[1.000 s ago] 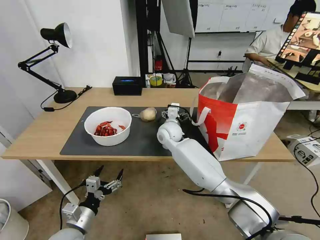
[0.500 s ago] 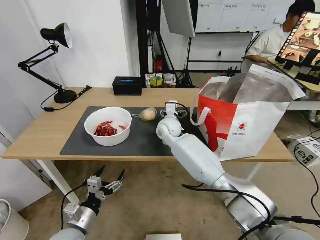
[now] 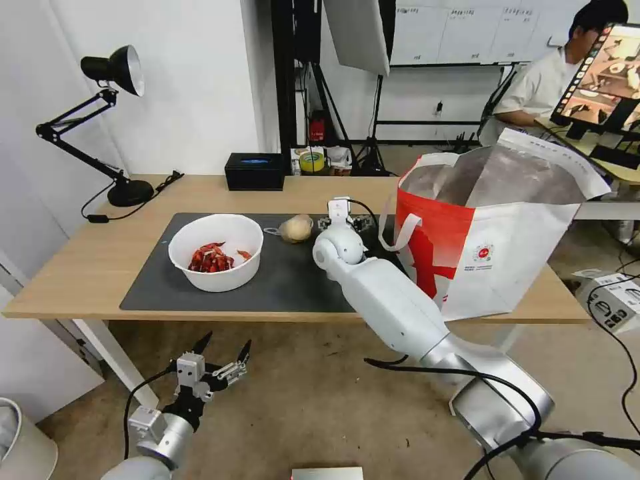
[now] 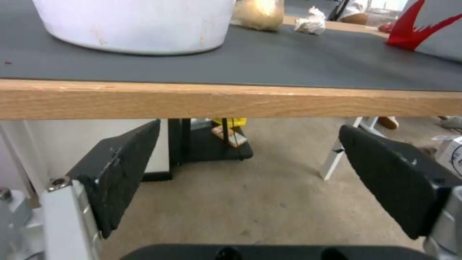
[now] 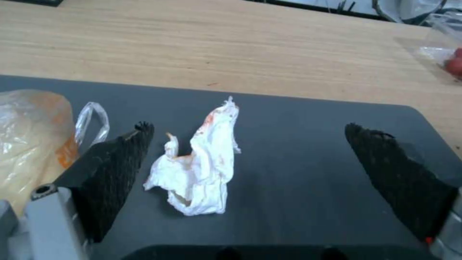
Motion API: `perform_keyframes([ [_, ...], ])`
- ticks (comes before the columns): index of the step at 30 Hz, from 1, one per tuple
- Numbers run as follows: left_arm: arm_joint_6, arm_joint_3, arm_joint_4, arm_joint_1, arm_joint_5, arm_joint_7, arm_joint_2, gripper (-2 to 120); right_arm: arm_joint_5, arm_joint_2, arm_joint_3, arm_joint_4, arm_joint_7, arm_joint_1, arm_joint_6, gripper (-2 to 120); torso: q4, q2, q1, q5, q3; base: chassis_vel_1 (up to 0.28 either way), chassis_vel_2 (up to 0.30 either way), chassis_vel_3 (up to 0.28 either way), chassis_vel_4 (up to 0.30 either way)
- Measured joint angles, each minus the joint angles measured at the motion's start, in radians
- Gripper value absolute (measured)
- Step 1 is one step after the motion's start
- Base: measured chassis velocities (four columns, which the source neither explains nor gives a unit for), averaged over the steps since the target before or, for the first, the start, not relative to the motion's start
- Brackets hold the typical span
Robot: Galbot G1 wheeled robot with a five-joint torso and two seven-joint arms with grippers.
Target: Pick up the trash from the table and place it into the takeout bag.
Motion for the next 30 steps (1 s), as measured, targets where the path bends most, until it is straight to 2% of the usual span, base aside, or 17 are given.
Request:
perform_keyframes([
  [30,0.023,-0.006,-0.018,0.005,-0.001,0.001,0.004,100,-0.008,0.003,-0.008,-0.062,-0.087,0.033,-0.046,100,0.0000,0.000,0.000,0.0000,0.000,0.000,0.000,0.000,0.000],
])
